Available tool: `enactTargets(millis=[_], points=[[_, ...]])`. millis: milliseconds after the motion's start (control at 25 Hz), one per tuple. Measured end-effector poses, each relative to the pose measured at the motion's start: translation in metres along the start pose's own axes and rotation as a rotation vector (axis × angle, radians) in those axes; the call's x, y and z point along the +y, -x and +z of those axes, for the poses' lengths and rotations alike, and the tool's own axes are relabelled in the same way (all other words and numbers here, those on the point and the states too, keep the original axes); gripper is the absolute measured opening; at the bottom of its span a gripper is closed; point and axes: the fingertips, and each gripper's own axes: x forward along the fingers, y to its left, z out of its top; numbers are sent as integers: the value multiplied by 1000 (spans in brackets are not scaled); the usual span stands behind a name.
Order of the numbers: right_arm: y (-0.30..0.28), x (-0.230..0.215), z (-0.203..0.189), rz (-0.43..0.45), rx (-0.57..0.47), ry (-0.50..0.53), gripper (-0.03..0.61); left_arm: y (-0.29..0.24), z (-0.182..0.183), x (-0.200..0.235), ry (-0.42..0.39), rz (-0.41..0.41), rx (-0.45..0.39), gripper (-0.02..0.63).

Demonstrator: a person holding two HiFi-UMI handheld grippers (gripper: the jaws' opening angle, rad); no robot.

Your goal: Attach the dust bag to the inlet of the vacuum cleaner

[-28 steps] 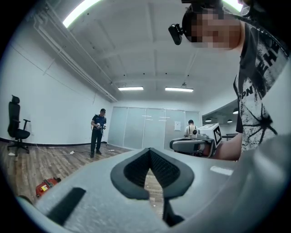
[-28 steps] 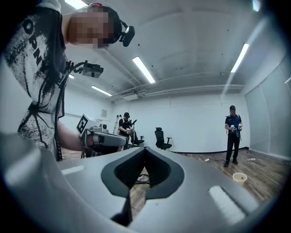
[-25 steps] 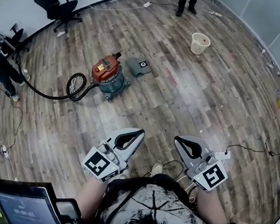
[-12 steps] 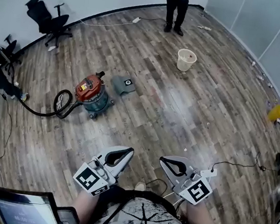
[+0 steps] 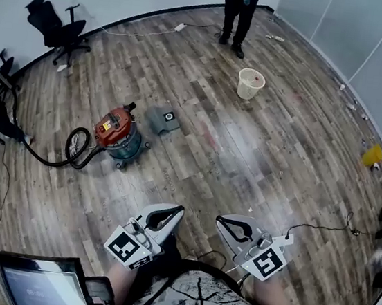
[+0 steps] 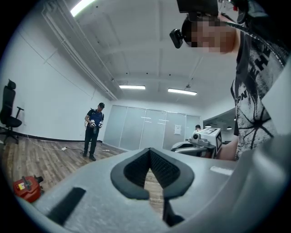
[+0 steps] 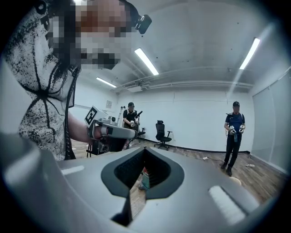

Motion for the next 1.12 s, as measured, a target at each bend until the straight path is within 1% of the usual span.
enactTargets(millis=[160, 280, 360, 480, 680, 800, 920, 960, 1040, 1120], points=[[-31, -45, 2, -68, 35, 15, 5, -22, 9, 50, 2, -63, 14, 0], [-62, -78, 11, -125, 36, 19, 5, -41, 29, 89, -11, -132, 13, 0], [-85, -99, 18, -147, 36, 36, 5, -53, 45, 112, -28, -175, 11, 0], [-120, -120, 26, -165, 23, 61, 5, -63, 62, 141, -22, -252, -19, 0], [-161, -150, 23, -213, 31, 69, 5, -74, 72, 181, -3, -346, -76, 0], [-176, -165, 20, -227, 44, 67, 5, -78, 77, 202, 3, -356, -83, 0], [-188, -175, 12, -241, 74, 52, 5, -80, 65, 221, 22, -356, -52, 0], [-192, -179, 11, -244, 84, 53, 5, -82, 63, 225, 27, -363, -58, 0], [-201, -188, 11, -246, 91, 58, 5, -90, 71, 232, 18, -377, -104, 0], [-210, -198, 11, -240, 97, 59, 5, -98, 76, 240, 11, -373, -127, 0]])
